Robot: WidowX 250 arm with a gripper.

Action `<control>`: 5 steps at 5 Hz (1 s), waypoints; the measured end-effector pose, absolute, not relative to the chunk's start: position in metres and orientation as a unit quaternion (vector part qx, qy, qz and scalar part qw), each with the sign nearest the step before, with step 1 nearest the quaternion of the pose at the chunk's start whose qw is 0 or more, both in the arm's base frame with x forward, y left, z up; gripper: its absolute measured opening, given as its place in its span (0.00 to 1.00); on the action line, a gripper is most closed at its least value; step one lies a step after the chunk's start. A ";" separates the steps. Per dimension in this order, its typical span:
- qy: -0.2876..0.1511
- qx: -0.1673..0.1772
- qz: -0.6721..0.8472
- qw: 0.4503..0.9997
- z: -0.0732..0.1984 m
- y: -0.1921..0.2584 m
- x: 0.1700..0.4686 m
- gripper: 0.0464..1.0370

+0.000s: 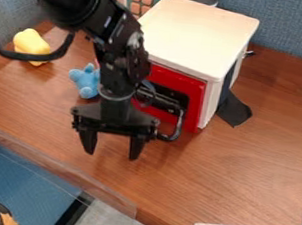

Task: Close the drawer

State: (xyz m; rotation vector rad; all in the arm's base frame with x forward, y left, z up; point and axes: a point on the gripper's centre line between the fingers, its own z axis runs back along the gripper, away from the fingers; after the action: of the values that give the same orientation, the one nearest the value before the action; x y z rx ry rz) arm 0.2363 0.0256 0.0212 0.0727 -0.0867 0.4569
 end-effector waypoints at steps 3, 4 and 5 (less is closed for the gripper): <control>-0.039 0.031 0.232 0.971 0.025 0.032 0.242 0.96; -0.050 0.023 0.219 0.974 0.043 0.024 0.217 0.96; -0.079 0.007 0.177 0.981 0.066 0.009 0.193 0.96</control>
State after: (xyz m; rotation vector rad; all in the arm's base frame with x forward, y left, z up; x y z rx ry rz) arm 0.1925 0.0085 0.0664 0.0148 -0.1580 0.3561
